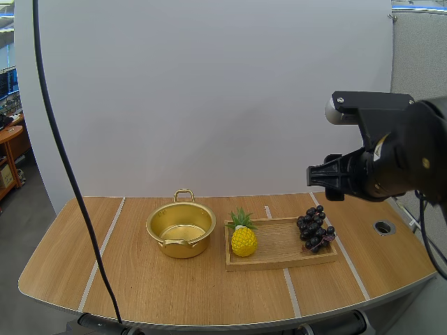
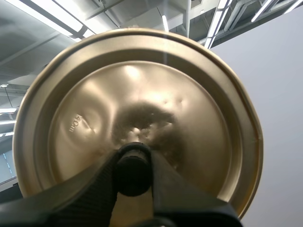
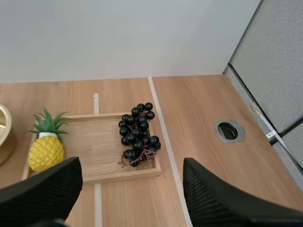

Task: Open the pot, put the grape inside, and close it

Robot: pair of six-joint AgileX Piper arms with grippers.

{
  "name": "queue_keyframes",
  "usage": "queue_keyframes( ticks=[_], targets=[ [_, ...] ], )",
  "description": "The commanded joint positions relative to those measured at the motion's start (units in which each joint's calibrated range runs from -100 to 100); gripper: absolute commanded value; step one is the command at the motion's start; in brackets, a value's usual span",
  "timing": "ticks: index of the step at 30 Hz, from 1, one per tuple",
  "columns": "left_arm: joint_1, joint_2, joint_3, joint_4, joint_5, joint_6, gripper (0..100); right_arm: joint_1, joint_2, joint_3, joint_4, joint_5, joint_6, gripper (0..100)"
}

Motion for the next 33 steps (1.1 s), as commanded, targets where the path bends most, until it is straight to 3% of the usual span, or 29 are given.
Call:
queue_keyframes(
  ticks=[1,8,15,25,33],
  targets=[
    [-0.11,-0.3,-0.2,0.4,-2.0,-0.5,0,0.1,6.6,-0.3,-2.6,0.0,1.2,100],
    [-0.11,-0.3,-0.2,0.4,-2.0,-0.5,0,0.1,17.0,-0.3,-0.9,0.0,1.8,100],
    [-0.11,-0.3,-0.2,0.4,-2.0,-0.5,0,0.1,18.9,-0.3,-0.5,0.0,2.3,100],
    [-0.11,-0.3,-0.2,0.4,-2.0,-0.5,0,0.0,27.2,-0.3,-5.6,0.0,5.8,100],
    [-0.11,-0.3,-0.2,0.4,-2.0,-0.5,0,-2.6,30.7,-0.3,-6.7,0.0,6.7,100]
  ],
)
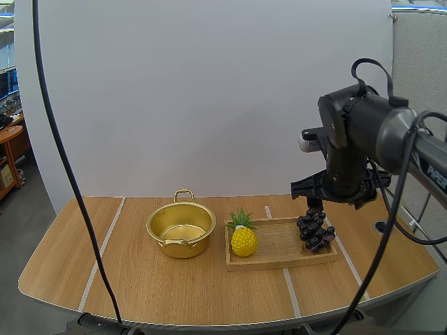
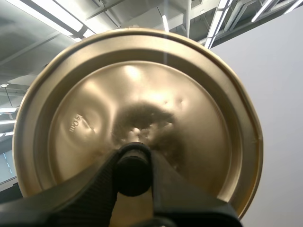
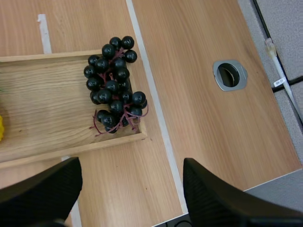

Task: Open the pot, put the grape inside, and close it

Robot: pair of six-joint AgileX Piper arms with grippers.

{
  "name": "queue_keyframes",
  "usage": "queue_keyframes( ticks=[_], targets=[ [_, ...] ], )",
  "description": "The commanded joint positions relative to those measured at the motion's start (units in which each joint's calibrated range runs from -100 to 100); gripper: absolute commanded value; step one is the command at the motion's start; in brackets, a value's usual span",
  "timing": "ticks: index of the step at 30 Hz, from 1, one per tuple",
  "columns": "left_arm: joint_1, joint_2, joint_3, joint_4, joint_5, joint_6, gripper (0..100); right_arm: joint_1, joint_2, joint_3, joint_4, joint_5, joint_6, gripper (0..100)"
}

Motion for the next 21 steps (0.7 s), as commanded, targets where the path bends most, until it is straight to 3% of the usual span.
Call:
queue_keyframes(
  ticks=[1,21],
  targets=[
    [-0.11,-0.3,-0.2,0.4,-2.0,-0.5,0,-1.8,0.6,-0.3,-1.2,0.2,0.2,100],
    [-0.11,-0.3,-0.2,0.4,-2.0,-0.5,0,-6.3,12.4,-0.3,-0.5,-10.2,-3.0,100]
  ],
)
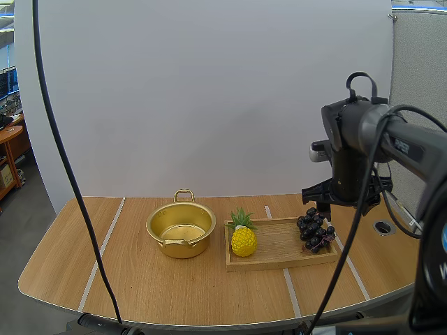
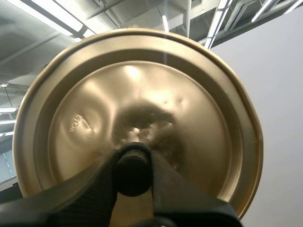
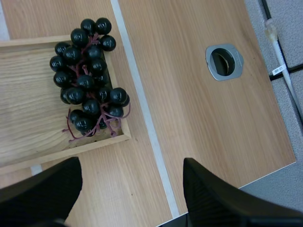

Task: Open the pot, put the grape inside, and close it

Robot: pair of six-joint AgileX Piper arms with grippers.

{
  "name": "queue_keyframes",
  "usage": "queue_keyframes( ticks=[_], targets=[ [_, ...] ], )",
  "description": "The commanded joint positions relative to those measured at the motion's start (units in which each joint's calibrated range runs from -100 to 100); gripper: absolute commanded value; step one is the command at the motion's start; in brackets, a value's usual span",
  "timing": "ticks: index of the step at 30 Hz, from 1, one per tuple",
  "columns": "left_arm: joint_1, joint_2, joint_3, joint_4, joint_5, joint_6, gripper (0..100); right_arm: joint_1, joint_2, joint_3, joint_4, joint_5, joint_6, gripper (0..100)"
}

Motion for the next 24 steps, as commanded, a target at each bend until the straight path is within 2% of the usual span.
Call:
queue_keyframes(
  ticks=[1,6,11,14,24],
  targets=[
    [-0.11,-0.3,-0.2,0.4,-2.0,-0.4,0,-2.1,5.3,-0.3,0.1,-4.8,-0.9,100],
    [-0.11,-0.3,-0.2,0.4,-2.0,-0.4,0,-6.2,9.6,-0.6,6.1,-10.2,-6.3,100],
    [-0.11,-0.3,-0.2,0.4,-2.0,-0.4,0,-11.9,15.2,-5.6,19.7,-8.3,-17.0,100],
    [-0.11,-0.3,-0.2,0.4,-2.0,-0.4,0,-13.8,18.3,-8.9,26.0,-4.9,-21.8,100],
    [-0.11,-0.3,-0.2,0.4,-2.0,-0.4,0,-13.9,21.2,-11.3,29.9,-10.5,-28.2,100]
  ],
)
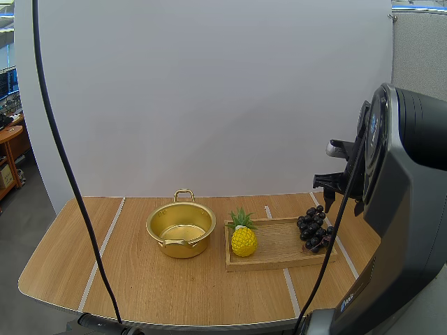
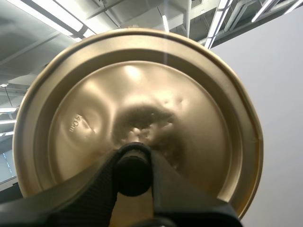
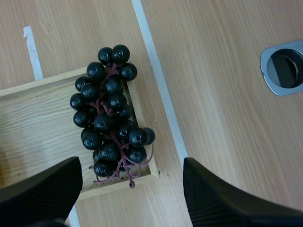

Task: Open the pot, put the grape inside, and close it

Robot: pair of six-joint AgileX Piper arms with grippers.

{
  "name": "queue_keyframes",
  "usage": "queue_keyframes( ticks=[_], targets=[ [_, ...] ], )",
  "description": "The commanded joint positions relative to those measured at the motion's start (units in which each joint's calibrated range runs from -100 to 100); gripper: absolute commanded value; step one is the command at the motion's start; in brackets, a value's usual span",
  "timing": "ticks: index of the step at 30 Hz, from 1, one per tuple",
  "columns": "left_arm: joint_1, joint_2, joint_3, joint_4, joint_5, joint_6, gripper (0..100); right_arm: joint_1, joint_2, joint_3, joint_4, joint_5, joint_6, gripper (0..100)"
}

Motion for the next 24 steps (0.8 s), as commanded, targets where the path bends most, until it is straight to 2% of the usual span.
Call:
queue_keyframes(
  ticks=[1,9,24],
  targets=[
    [-0.11,-0.3,-0.2,0.4,-2.0,-0.4,0,-0.3,1.8,-0.5,2.9,-2.5,-5.2,100],
    [-0.11,-0.3,-0.2,0.4,-2.0,-0.4,0,-0.3,5.3,-0.5,8.0,-3.9,-10.5,100],
    [-0.11,-0.3,-0.2,0.4,-2.0,-0.4,0,0.2,6.7,-4.8,9.2,-2.7,-13.3,100]
  ],
)
